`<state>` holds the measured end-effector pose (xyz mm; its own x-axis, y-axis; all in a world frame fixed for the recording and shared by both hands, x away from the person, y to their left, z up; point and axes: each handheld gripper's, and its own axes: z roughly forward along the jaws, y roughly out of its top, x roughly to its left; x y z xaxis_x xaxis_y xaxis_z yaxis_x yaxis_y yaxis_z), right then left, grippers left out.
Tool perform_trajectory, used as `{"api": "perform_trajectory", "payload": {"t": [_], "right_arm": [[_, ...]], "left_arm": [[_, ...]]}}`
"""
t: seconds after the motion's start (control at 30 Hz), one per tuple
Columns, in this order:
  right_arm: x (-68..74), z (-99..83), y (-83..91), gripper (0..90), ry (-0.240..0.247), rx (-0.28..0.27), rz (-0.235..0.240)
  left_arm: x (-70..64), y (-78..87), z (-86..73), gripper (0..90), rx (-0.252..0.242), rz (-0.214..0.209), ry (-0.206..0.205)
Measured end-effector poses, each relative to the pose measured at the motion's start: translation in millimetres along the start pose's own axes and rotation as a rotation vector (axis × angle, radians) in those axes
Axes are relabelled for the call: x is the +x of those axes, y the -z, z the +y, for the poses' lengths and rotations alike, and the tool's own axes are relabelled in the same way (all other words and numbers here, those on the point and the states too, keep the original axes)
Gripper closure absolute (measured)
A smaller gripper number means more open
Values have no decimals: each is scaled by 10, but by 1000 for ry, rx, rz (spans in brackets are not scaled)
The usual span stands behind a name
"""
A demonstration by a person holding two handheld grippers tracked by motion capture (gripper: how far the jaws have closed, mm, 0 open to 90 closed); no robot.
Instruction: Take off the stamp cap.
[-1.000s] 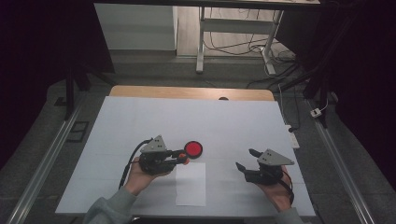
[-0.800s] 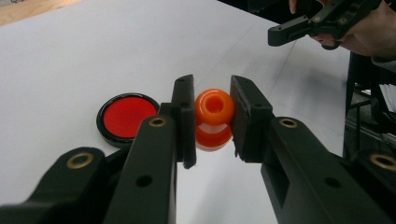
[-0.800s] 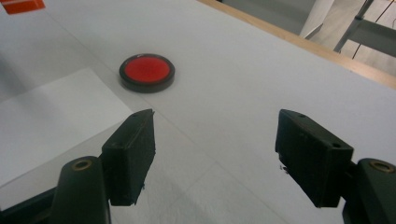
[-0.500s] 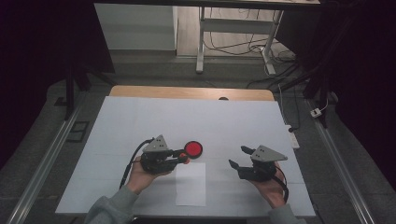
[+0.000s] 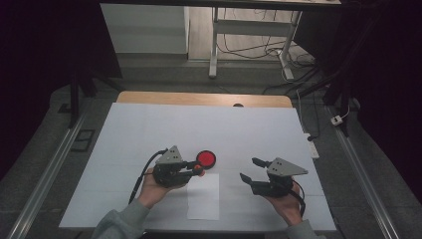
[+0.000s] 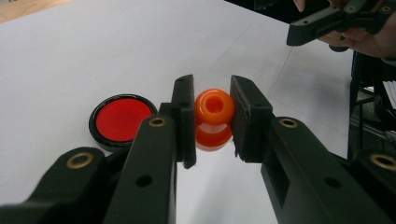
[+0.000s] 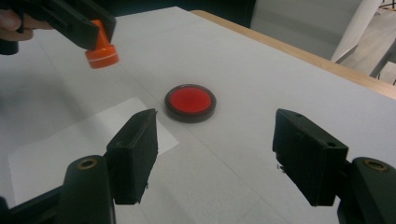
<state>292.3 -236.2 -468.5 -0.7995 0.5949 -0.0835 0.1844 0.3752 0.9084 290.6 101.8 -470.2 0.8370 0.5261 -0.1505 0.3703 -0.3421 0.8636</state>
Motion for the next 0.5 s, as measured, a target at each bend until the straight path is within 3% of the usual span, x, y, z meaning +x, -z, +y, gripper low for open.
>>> {"api": "perform_trajectory", "payload": {"t": [0.27,0.5], "right_arm": [[78,-34,-92,304,-16,11,48],[178,-27,-182,303,9,36,77]], "left_arm": [[-14,-30,-5,719,-3,6,2],[-20,-44,-5,719,-6,9,4]]}}
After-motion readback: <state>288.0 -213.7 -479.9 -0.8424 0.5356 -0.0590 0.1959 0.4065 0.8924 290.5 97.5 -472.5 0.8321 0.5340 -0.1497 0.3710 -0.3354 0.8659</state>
